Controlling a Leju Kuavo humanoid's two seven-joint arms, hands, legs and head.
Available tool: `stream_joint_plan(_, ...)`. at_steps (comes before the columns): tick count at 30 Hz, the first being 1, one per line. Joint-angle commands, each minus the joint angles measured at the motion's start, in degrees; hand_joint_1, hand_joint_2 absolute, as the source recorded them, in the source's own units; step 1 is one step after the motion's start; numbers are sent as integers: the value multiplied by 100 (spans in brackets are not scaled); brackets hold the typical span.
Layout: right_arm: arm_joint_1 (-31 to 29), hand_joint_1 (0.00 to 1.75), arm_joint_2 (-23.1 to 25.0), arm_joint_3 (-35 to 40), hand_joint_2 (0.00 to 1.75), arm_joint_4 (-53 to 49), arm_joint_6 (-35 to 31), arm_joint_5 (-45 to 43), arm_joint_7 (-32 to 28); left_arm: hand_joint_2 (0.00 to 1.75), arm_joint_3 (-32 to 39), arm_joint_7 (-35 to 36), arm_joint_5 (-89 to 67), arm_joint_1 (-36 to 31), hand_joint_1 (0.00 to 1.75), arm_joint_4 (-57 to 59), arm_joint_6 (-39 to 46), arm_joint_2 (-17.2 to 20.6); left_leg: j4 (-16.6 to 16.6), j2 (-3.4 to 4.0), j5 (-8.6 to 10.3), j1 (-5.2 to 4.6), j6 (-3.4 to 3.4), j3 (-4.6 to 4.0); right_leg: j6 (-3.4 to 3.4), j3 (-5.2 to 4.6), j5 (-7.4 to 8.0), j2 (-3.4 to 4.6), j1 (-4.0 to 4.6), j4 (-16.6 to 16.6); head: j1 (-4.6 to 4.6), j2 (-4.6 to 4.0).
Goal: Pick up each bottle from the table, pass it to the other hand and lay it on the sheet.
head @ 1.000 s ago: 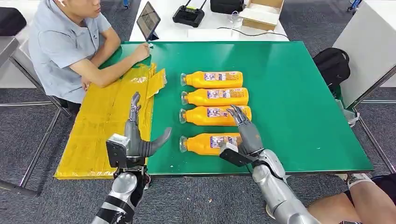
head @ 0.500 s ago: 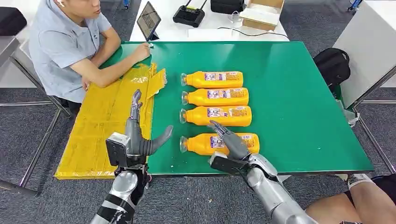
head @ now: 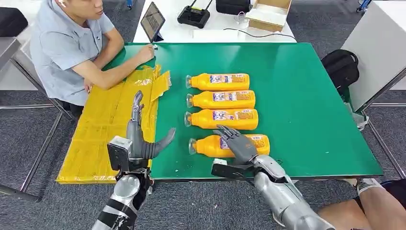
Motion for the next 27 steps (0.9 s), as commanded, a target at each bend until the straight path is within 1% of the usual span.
stream_joint_plan(1, 427, 0, -417, 247, 175, -1338, -242, 495, 616, 175, 77, 15, -127, -48, 0, 100, -3, 191, -3, -4, -12, 0, 6, 24, -20, 25, -14, -12, 5, -2, 0, 0)
stream_joint_plan(7, 513, 0, -410, 221, 175, -1553, -223, 553, 689, 175, 129, 15, -171, -92, 0, 172, 6, 189, -2, -2, -11, 0, 5, 20, -17, 17, -10, -6, 4, 0, -2, 0)
stream_joint_plan(8, 549, 0, -382, 177, 175, -1631, -74, 446, 706, 175, 156, 15, -188, -103, 0, 193, -8, 194, -2, -3, -7, 0, 4, 11, -13, 9, -5, -6, 3, -1, -2, 0)
stream_joint_plan(9, 559, 0, -398, 198, 175, -1681, -69, 475, 705, 175, 166, 15, -199, -118, 0, 221, -17, 200, -1, -2, -12, 0, 6, 23, -19, 21, -10, -7, 5, -1, -2, 0)
stream_joint_plan(10, 563, 0, -428, 239, 175, -1736, -130, 618, 759, 175, 184, 15, -220, -131, 0, 251, -13, 202, -1, -2, -7, 1, 5, 10, -13, 8, -5, -5, 4, -1, 0, 0)
stream_joint_plan(11, 557, 0, -434, 227, 175, -1763, -133, 632, 784, 175, 198, 15, -242, -148, 0, 285, -11, 208, 0, 2, -11, 1, 7, 18, -18, 16, -8, -3, 6, -1, 0, 0)
stream_joint_plan(13, 511, 0, -470, 178, 175, -1795, -134, 649, 843, 175, 233, 15, -226, -158, 0, 276, -58, 202, -3, -2, -4, -2, 5, 6, -10, 3, -4, -4, 1, -1, 0, 0)
stream_joint_plan(14, 447, 0, -494, 117, 175, -1763, -41, 608, 919, 175, 257, 15, -201, -170, 0, 274, -120, 195, -2, 2, -10, -1, 7, 18, -17, 15, -8, -3, 3, -1, 0, 0)
stream_joint_plan(15, 411, 0, -510, 61, 175, -1735, 84, 509, 938, 175, 277, 15, -185, -182, 0, 294, -156, 192, -2, -3, -5, -2, 5, 6, -11, 5, -5, -6, 1, 0, 0, 0)
stream_joint_plan(16, 398, 0, -530, 30, 175, -1720, 188, 444, 954, 175, 295, 15, -173, -185, 0, 291, -182, 181, -1, 1, -10, -2, 7, 16, -17, 14, -9, -6, 3, 0, 0, 0)
stream_joint_plan(21, 407, 0, -567, 21, 175, -1689, 211, 443, 951, 175, 298, 15, -166, -191, 0, 282, -215, 183, -1, -1, -6, -2, 4, 7, -11, 6, -5, -5, 1, 0, 0, 0)
stream_joint_plan(24, 417, 0, -662, -34, 175, -1418, 386, 455, 1077, 175, 350, 15, -173, -226, 0, 358, -297, 176, -2, 1, -13, -1, 7, 23, -20, 22, -11, -6, 4, -1, -2, 0)
stream_joint_plan(25, 418, 0, -674, -67, 175, -1315, 400, 438, 1082, 175, 356, 15, -176, -234, 0, 383, -312, 165, -1, -4, -9, -1, 6, 15, -15, 16, -9, -9, 3, -1, 0, 0)
stream_joint_plan(26, 366, 0, -661, -104, 175, -1091, 282, 541, 1147, 175, 359, 15, -197, -242, 0, 413, -322, 153, -3, -6, -5, 0, 5, 9, -11, 10, -4, -9, 2, -4, 0, 0)
stream_joint_plan(27, 352, 0, -655, -130, 175, -1016, 253, 549, 1157, 175, 360, 15, -202, -246, 0, 429, -324, 145, -4, -5, -10, 1, 7, 24, -19, 25, -9, -12, 5, -6, -2, 0)
